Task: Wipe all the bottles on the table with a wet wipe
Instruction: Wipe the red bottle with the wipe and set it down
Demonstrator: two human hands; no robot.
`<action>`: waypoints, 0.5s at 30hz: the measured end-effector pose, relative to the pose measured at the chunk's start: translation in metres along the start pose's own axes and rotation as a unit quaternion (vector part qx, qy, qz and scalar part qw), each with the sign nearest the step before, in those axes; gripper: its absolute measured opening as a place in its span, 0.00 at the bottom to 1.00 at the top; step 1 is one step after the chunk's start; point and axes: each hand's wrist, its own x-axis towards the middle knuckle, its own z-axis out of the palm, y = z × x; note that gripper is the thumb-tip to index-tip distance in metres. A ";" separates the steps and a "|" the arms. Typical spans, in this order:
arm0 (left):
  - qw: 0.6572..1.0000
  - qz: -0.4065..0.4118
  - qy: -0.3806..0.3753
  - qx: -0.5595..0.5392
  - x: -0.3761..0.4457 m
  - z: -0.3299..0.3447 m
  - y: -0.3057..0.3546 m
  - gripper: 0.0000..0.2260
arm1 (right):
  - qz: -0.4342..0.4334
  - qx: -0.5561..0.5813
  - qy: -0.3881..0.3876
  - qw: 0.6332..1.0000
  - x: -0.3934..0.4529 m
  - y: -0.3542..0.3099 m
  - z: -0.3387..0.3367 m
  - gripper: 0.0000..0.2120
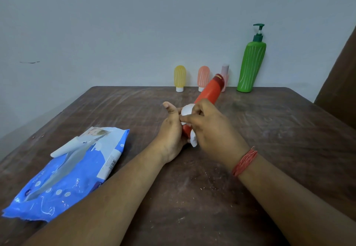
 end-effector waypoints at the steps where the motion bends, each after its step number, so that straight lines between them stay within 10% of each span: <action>1: 1.000 -0.015 -0.003 -0.018 0.001 -0.001 0.001 0.42 | 0.000 -0.009 0.017 1.000 0.000 0.002 -0.001 0.11; 15: 0.989 -0.027 0.019 -0.142 0.003 -0.012 0.006 0.34 | -0.086 -0.020 0.033 0.996 0.000 0.011 -0.003 0.11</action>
